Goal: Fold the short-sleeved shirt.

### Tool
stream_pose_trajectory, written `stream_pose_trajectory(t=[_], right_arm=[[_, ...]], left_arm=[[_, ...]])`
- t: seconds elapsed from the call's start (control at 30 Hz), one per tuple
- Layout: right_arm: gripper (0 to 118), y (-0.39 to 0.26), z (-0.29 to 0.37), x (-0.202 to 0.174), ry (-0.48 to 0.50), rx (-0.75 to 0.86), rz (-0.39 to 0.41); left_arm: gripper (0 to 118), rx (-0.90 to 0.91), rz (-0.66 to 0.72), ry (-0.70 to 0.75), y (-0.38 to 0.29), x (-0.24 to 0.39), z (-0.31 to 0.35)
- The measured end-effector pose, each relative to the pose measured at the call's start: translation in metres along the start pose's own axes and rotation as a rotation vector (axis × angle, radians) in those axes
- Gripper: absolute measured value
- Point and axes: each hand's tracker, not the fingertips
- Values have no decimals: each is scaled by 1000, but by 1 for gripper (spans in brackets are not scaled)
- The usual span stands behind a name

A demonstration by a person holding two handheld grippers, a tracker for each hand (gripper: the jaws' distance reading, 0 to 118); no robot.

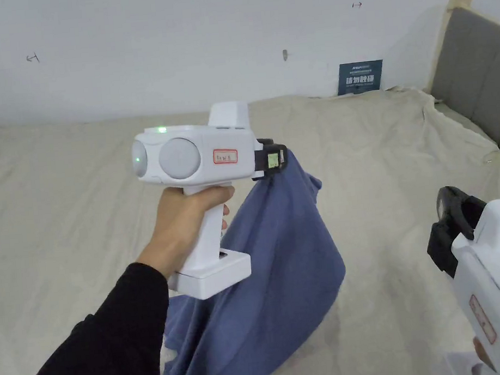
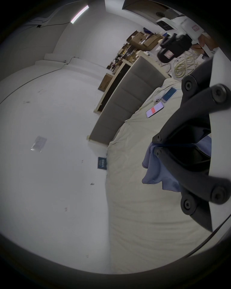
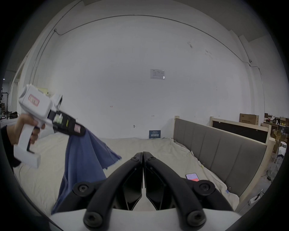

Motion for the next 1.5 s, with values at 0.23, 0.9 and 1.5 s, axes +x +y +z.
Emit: stream_pose_trajectory(t=[0.23, 0.9, 1.5], right_arm=[[0, -11, -2, 5, -13, -33, -11], [0, -32, -4, 1, 25, -102, -13], [0, -3, -8, 3, 26, -19, -24]], left_arm=[[0, -219, -10, 14, -98, 12, -65], [91, -445, 135, 195, -216, -1, -104], [107, 391, -73, 563, -109, 1, 91]])
